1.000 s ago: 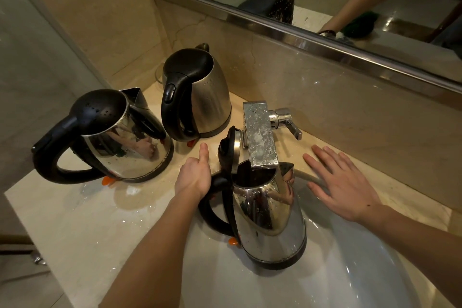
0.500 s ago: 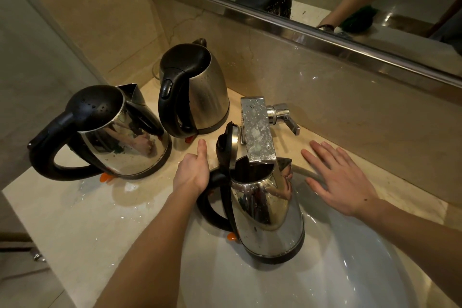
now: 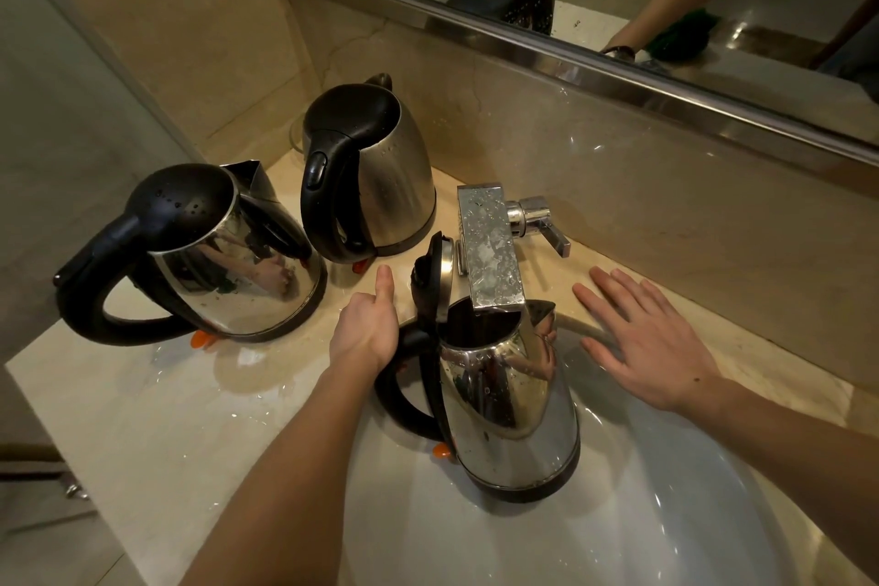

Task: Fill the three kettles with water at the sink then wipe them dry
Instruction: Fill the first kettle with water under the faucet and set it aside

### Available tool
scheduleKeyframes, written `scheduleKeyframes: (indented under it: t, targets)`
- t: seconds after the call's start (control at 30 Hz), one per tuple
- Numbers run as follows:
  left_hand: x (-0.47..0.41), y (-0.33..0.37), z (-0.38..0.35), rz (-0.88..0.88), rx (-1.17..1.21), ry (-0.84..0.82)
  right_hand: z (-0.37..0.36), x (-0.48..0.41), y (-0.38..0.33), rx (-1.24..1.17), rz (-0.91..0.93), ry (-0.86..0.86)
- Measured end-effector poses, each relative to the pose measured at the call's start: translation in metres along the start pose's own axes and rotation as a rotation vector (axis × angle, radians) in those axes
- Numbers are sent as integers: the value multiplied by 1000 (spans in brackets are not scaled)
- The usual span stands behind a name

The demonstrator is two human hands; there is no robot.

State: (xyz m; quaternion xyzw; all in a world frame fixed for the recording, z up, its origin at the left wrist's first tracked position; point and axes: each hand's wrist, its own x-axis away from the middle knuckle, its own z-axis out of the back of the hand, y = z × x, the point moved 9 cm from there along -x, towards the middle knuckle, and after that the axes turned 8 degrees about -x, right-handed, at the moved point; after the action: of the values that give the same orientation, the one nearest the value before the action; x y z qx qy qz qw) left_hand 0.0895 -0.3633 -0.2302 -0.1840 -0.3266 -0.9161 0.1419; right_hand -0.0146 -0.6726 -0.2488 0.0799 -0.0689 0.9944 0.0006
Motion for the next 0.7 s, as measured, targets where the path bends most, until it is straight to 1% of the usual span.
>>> scheduleKeyframes:
  t: [0.43,0.7]
  targets:
    - [-2,-1,-1,-17,-11,10,-1,-1,0,8,-1,-12]
    - [0,5,0,-97,6,-32,-2,-1,1,4,-2,-18]
